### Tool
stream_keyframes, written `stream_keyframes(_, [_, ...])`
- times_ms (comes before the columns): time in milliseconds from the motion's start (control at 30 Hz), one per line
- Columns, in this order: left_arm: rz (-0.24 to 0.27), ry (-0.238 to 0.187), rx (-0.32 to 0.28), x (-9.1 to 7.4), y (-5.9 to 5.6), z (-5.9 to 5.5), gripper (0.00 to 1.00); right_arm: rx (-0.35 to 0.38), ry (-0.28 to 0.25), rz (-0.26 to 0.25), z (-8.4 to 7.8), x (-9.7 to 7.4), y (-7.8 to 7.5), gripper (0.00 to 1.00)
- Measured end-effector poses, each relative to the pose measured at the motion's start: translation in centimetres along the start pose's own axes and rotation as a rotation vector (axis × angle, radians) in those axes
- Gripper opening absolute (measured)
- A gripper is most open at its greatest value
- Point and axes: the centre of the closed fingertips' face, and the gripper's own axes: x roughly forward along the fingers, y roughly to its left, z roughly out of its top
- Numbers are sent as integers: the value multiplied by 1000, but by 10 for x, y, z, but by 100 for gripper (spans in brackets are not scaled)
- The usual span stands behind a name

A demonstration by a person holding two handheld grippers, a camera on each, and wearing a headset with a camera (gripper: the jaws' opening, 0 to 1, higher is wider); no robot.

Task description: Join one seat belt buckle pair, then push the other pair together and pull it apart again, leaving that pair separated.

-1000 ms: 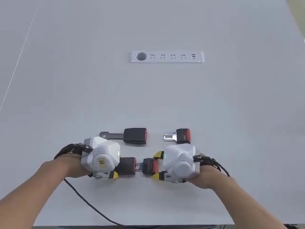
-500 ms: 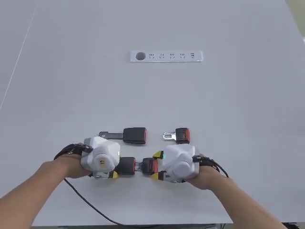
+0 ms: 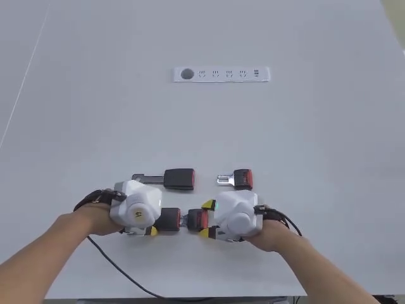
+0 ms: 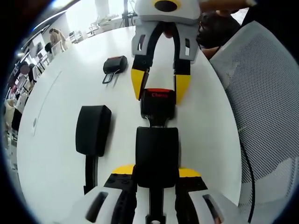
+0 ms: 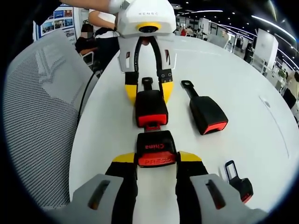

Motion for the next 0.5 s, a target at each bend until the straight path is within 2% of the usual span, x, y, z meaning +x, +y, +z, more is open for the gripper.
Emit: stream_keyframes(500, [-5, -5, 6, 1, 0, 1, 30, 13, -5, 0, 3, 6, 2, 28])
